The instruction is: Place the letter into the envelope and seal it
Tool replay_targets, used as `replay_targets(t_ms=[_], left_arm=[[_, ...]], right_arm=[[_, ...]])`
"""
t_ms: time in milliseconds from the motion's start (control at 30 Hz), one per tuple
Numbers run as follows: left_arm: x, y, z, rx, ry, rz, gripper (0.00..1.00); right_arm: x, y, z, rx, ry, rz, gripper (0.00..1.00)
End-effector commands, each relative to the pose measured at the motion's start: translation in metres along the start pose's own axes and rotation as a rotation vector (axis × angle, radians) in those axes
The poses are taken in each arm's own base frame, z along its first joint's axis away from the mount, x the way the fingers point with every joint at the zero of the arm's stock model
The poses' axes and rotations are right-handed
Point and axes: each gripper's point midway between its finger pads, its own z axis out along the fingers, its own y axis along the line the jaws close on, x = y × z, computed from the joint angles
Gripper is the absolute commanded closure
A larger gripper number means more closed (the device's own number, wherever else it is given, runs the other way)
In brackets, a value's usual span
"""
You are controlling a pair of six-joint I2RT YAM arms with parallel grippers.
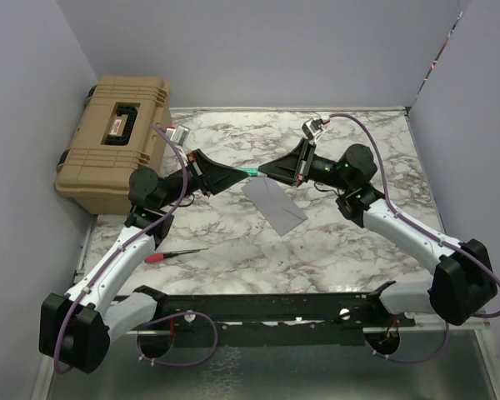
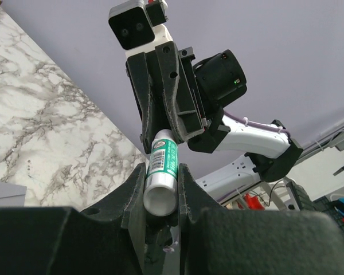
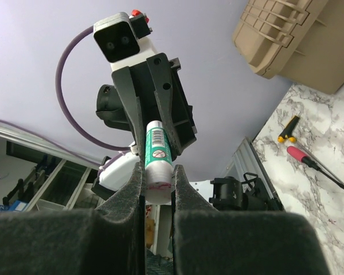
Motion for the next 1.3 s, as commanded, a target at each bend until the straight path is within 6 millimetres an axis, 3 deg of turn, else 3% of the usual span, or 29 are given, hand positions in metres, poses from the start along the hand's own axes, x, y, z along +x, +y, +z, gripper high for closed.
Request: replay_targets(t_ms=[0, 367, 533, 667, 767, 900, 1000, 1133, 1267], left_arm=[[0.041, -0.006, 0.008, 0.073, 0.141, 0.018, 1.0], [0.048, 0.006, 0.016, 0.045, 0.143, 0.0, 1.0], [0.045, 0.03, 0.017, -0.096, 0.144, 0.015, 0.99], [0.041, 0.056, 0.004, -0.275, 0.121, 0.086, 0.38], [0.035, 0.077, -0.014, -0.436, 0.079, 0.149, 0.14], [0.028, 0.111, -0.062, -0.779, 0.069, 0.191, 0.02], [0.022, 0.119, -0.09, -0.92, 0.08, 0.256, 0.01], [0.019, 0.113, -0.102, -0.952, 0.069, 0.291, 0.01], [0.008, 0.106, -0.109, -0.973, 0.012, 0.313, 0.01]], right_arm=[[0.048, 0.005, 0.019, -0.026, 0.167, 0.044, 1.0], [0.064, 0.009, 0.028, -0.064, 0.204, 0.07, 1.0], [0.048, -0.008, 0.022, 0.06, 0.114, 0.029, 1.0], [0.028, -0.038, 0.008, 0.263, -0.003, -0.033, 1.0], [0.014, -0.066, -0.009, 0.429, -0.098, -0.052, 1.0], [0.004, -0.119, -0.036, 0.67, -0.21, -0.057, 1.0], [0.005, -0.149, -0.041, 0.745, -0.224, -0.057, 1.0], [0.014, -0.187, -0.027, 0.795, -0.138, -0.049, 1.0], [0.037, -0.225, -0.007, 0.801, 0.019, 0.027, 1.0]])
